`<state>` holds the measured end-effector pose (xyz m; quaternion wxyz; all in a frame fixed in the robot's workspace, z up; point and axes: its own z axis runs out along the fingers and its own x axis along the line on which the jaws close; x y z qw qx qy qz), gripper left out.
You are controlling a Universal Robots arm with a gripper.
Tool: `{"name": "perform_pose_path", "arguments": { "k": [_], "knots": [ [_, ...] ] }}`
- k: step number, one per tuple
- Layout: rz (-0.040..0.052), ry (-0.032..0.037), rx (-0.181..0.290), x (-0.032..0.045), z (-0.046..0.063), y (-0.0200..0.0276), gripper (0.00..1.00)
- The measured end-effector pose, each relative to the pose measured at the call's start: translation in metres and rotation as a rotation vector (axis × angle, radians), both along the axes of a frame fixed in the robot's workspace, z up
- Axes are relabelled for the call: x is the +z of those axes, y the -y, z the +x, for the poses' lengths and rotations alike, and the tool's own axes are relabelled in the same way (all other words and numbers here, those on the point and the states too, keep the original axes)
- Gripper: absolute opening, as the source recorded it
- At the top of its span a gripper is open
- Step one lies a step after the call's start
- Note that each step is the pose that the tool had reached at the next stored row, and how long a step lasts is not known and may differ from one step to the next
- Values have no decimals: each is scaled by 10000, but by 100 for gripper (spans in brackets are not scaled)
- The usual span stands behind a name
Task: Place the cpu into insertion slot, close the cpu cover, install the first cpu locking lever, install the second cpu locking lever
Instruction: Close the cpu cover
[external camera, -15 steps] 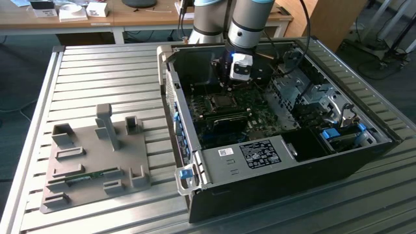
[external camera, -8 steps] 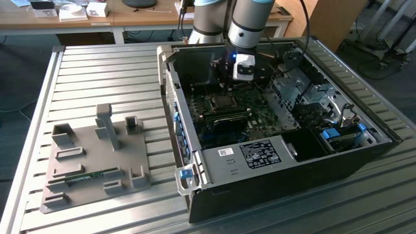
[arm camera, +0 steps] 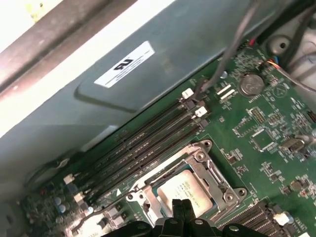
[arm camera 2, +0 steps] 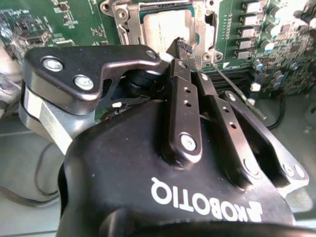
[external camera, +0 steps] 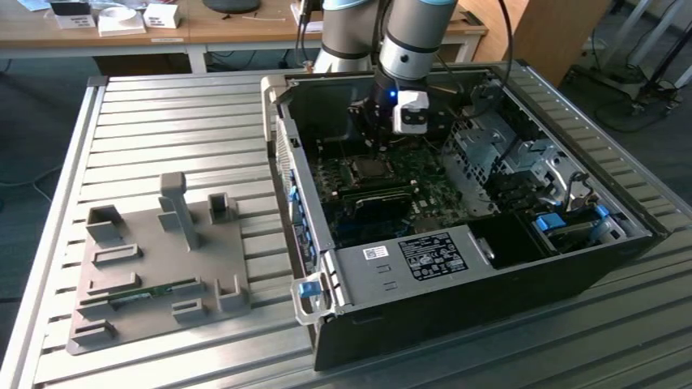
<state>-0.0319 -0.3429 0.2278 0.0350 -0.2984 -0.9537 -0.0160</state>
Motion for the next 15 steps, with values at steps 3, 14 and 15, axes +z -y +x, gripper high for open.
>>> {"name": "perform_pose_path", "arguments": {
  "k": [3, 14, 15],
  "knots": [
    [23, 0, 407, -1, 0, 0, 11],
    [228, 4, 1791, -5, 0, 0, 11],
    [252, 6, 1904, -5, 0, 0, 11]
  ]
}}
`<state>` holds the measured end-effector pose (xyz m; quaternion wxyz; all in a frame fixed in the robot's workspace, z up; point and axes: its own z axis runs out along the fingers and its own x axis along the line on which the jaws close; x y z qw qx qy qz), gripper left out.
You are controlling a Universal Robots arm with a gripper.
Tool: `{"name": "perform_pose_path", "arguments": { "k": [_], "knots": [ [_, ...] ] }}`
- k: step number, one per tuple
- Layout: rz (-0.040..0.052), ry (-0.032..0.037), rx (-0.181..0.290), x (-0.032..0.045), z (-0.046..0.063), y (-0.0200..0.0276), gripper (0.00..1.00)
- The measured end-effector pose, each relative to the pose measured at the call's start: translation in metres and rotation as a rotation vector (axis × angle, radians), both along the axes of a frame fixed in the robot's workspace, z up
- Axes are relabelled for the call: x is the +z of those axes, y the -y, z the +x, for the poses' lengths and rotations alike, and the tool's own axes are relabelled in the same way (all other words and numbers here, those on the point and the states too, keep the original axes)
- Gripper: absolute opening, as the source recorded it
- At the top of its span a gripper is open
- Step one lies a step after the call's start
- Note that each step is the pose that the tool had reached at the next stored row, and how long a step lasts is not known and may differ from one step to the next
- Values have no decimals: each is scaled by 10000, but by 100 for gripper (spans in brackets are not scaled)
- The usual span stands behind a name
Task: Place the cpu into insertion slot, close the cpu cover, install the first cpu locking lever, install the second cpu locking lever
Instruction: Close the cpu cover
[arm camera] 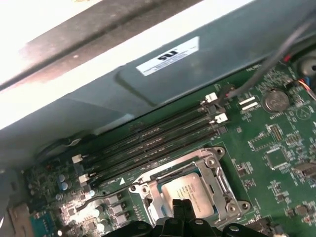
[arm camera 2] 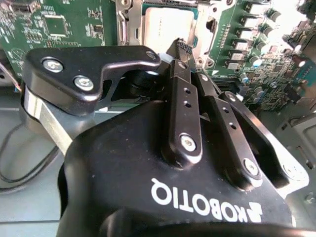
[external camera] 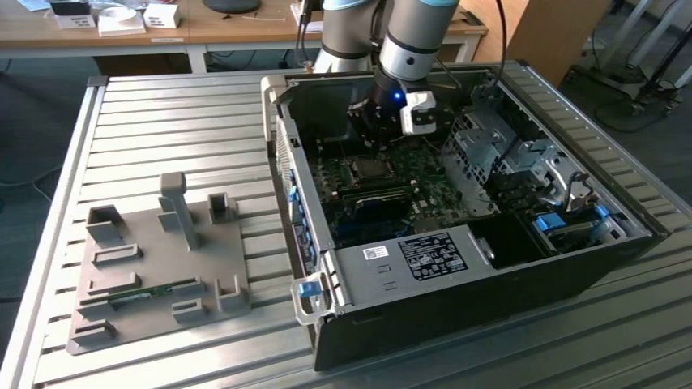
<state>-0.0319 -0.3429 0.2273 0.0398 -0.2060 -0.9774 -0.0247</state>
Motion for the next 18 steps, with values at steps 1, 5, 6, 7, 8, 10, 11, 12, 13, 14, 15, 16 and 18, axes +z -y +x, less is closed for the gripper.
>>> {"name": "perform_pose_path", "arguments": {
  "k": [1, 5, 6, 7, 8, 10, 11, 12, 13, 14, 15, 16, 18],
  "knots": [
    [13, 2, 102, 0, 0, 0, 11],
    [15, 1, 164, 0, 0, 0, 11],
    [33, 4, 173, 0, -1, 1, 11],
    [84, 14, 196, -1, -2, 1, 11],
    [151, 26, 229, -2, -3, 1, 11],
    [260, 47, 304, -3, -4, 0, 11],
    [305, 59, 338, -3, -5, 0, 11],
    [326, 76, 357, -3, -8, 1, 11],
    [327, 79, 360, -3, -9, 0, 11],
    [328, 81, 361, -3, -9, 0, 11],
    [328, 83, 361, -3, -9, 1, 11],
    [327, 91, 360, -4, -10, 2, 11],
    [326, 150, 360, -7, -10, 3, 11]
  ]
}}
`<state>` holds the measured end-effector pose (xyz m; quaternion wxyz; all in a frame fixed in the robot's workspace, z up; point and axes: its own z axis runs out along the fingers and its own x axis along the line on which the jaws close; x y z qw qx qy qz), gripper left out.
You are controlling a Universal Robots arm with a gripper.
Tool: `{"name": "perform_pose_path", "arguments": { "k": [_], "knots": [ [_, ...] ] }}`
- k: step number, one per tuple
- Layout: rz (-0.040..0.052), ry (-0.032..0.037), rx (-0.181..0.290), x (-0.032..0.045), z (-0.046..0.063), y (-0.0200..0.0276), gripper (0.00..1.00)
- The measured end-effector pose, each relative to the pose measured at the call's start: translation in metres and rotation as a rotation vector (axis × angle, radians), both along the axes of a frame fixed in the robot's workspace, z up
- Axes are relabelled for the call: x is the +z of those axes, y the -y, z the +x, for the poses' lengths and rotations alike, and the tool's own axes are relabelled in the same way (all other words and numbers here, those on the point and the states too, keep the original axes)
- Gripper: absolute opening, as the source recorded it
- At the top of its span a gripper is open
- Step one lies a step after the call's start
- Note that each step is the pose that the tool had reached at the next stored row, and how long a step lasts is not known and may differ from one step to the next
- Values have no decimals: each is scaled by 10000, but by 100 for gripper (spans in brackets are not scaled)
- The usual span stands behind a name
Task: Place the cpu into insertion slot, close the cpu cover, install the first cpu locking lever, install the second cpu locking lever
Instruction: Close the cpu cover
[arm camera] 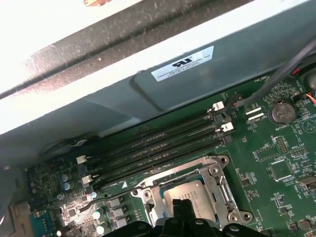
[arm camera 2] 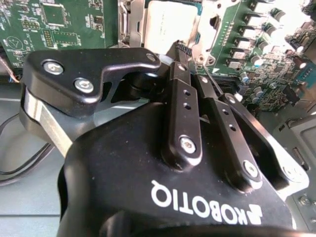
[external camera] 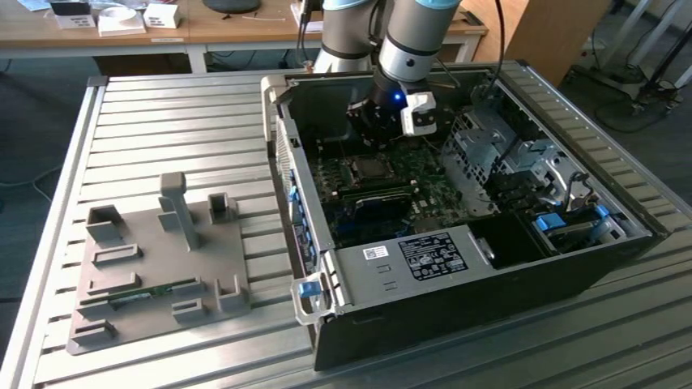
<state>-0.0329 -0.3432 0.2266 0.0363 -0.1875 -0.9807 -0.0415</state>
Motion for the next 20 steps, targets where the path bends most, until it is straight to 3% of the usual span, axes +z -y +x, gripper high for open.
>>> {"name": "perform_pose_path", "arguments": {
  "k": [8, 15, 20],
  "knots": [
    [4, 409, 156, -10, 1, 4, 11],
    [19, 458, 943, -15, 0, 5, 11],
    [24, 593, 1390, -20, 1, 6, 11]
  ]
}}
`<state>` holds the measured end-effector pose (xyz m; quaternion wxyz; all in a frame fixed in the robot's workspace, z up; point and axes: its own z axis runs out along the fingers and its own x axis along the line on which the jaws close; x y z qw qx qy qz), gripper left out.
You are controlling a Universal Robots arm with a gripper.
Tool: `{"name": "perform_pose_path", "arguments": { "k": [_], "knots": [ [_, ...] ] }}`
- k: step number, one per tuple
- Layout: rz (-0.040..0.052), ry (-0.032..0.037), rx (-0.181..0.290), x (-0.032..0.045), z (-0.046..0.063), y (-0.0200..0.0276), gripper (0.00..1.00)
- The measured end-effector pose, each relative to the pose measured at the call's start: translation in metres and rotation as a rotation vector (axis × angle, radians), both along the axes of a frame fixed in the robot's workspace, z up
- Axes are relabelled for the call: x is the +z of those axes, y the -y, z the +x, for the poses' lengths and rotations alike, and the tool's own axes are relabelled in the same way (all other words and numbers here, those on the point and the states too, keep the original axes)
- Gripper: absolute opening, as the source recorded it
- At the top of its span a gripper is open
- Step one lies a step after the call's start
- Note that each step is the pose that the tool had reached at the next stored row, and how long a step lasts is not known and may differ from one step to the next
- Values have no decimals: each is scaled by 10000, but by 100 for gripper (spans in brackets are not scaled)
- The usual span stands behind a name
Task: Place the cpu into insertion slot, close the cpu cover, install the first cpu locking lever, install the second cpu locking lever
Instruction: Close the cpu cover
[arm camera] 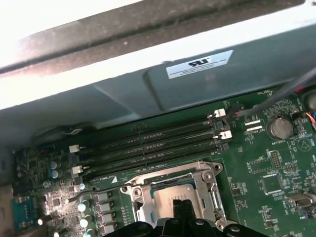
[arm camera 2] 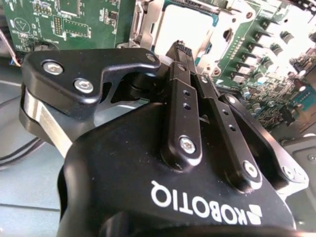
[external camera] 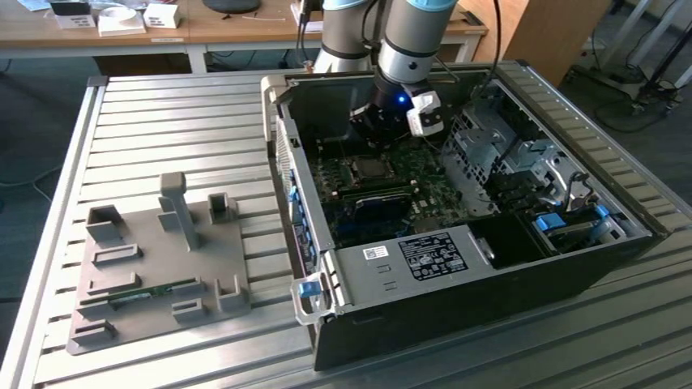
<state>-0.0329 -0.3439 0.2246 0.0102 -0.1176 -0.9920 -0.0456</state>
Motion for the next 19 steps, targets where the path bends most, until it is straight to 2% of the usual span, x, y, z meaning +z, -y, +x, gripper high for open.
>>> {"name": "perform_pose_path", "arguments": {
  "k": [4, 9, 16, 19],
  "knots": [
    [0, 65, 228, 0, -8, 0, 11],
    [0, 73, 324, 0, -9, 1, 11],
    [36, 81, 1341, -9, -9, 0, 11],
    [108, 151, 1553, -13, -9, 1, 11]
  ]
}}
